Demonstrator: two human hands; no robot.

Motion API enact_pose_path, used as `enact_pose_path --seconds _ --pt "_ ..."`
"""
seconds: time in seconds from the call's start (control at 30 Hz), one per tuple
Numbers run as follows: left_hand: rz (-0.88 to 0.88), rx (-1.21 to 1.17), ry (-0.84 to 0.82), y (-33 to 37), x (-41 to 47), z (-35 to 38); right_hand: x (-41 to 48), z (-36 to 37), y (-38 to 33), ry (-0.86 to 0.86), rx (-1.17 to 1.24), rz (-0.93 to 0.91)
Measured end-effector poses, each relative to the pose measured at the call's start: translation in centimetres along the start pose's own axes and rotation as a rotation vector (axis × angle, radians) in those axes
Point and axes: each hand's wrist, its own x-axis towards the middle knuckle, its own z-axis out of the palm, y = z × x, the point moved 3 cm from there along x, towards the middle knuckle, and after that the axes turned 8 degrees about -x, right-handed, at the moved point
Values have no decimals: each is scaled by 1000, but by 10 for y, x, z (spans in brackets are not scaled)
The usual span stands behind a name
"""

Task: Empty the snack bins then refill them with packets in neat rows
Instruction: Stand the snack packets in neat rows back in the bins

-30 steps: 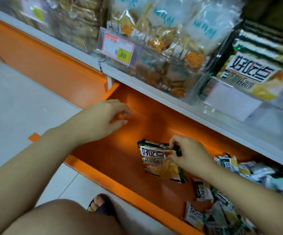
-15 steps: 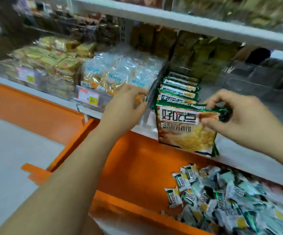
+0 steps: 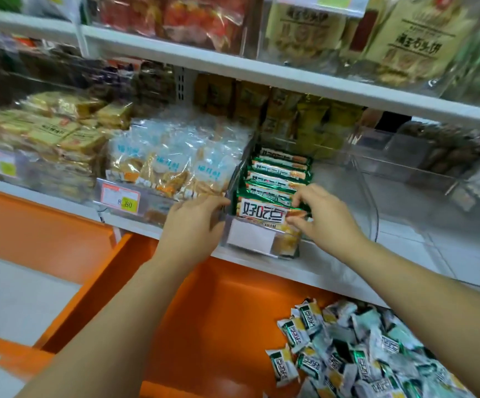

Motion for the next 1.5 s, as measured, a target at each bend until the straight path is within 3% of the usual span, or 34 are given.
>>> enact_pose_path --seconds 0.17,0.3,0.5,0.7,0.83,0.97,1.13,1.5 --pt "31 2 -5 -3 2 2 21 12 7 -29 16 149" --pt "31 10 3 -3 4 2 26 17 3 -187 120 242" --pt "33 16 -2 -3 4 3 20 31 -8 -38 116 332" --pt "-32 62 -45 2 3 0 20 15 0 -221 131 246" --pt "-99 165 -3 20 -5 -1 -11 -13 -10 -97 98 124" --pt "18 157 20 52 -21 7 -63 -40 -14 -34 45 2" --pt "224 138 -143 97 -46 46 -127 -51 17 -121 79 48" --pt "314 262 -661 142 -77 171 -241 8 165 -442 94 446"
